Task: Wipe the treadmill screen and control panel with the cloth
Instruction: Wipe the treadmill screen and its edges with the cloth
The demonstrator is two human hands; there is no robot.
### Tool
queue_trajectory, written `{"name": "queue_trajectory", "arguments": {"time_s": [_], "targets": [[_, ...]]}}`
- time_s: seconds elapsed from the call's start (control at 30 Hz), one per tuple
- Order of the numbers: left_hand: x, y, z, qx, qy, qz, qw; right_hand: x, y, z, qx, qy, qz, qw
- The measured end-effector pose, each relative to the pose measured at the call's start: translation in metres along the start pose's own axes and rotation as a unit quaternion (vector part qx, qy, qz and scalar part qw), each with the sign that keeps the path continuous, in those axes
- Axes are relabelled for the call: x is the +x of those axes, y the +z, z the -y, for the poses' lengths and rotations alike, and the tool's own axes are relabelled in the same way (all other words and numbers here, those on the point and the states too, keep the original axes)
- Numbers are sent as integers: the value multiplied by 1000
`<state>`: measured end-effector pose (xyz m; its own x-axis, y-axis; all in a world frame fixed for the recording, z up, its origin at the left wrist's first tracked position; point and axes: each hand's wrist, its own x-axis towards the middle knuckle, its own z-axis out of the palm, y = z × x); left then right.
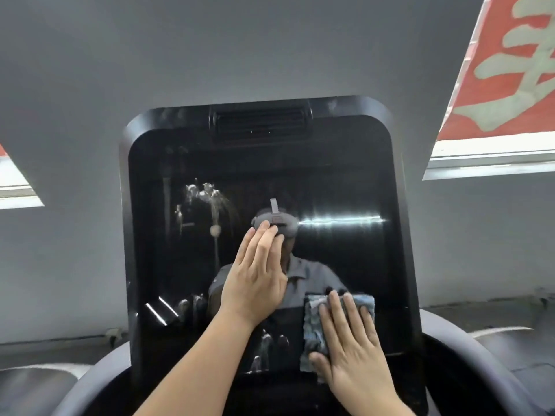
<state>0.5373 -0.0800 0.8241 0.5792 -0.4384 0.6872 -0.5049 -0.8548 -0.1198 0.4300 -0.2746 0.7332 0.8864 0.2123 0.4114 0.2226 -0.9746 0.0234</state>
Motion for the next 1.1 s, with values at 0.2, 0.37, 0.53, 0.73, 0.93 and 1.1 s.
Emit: {"name": "queue_trajectory", "arguments": {"time_s": [0.2, 0.37, 0.53, 0.73, 0.93, 1.1], "targets": [[0, 3, 2, -6, 6, -15, 1000, 170, -72, -22, -45, 36, -76, 995], [0, 2, 1, -32, 7, -34, 999, 191, -75, -6, -34, 57, -85, 994], [-4, -14, 14, -45, 29, -29, 998, 97, -23, 31, 20, 58, -90, 994], [-22, -50, 71, 64, 5, -20, 998, 61, -13, 46, 16, 23, -58, 998], [-33, -78, 146, 128, -39, -33, 990, 160, -64, 27, -54, -20, -50, 997], [-31, -82, 183, 143, -49, -22, 988, 241, -102, 29, -71, -9, -74, 995]]}}
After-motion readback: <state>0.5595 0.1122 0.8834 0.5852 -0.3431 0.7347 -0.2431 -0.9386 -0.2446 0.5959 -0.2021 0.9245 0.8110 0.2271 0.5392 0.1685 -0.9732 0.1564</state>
